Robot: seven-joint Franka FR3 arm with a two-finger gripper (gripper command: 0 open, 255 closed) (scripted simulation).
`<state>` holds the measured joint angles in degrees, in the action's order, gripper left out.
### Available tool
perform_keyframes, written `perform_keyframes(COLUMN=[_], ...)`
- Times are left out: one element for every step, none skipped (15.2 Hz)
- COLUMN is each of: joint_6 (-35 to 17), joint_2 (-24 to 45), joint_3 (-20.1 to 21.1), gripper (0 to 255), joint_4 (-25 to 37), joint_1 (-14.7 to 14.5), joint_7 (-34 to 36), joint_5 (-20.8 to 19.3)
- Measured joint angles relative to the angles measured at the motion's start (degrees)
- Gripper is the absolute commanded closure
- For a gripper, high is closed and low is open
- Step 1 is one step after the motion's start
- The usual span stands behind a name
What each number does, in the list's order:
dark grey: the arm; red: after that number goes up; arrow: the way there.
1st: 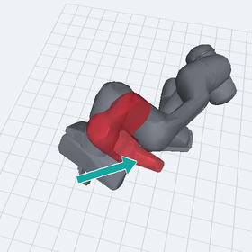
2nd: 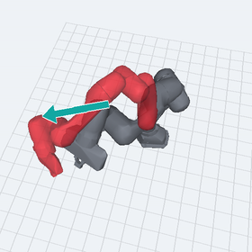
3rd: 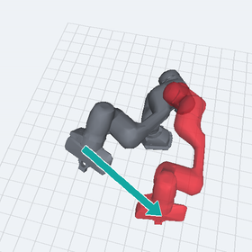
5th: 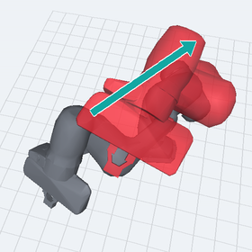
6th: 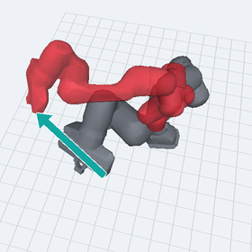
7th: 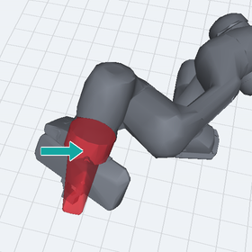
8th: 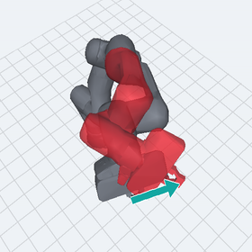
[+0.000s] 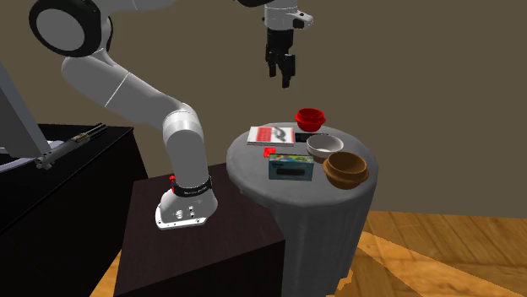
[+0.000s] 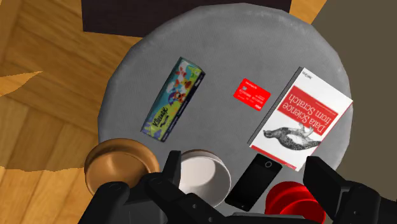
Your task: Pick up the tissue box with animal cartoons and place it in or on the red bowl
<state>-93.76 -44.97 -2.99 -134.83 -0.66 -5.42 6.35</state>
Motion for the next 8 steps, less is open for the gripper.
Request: perform_keyframes(joint_6=[0.0,-0.8,-2.1,-3.3,-4.8,-6.2,-7.7,-9.4], joint_2=[0.0,0.2,0.6,1.1,1.8,2.5,3.4,4.1], joint_3=[0.0,0.1,0.1,0.4,0.3,0.5,0.7,0.9], gripper=[0,0,0,0,0,0,0,0], joint_4=[0.0,-0.8,-2.0,-3.2,-4.3,-5.4,-6.4,-7.8], joint_1=[0.0,0.1,0.4,0.6,0.9,1.2,1.4,1.7], joint_7=[0.0,0.2,0.3,0.8,0.9,1.3,1.8,2.3], joint_5=[0.0,-0.1,-0.2,-0.3,-0.6,-0.7,-0.8,-0.9])
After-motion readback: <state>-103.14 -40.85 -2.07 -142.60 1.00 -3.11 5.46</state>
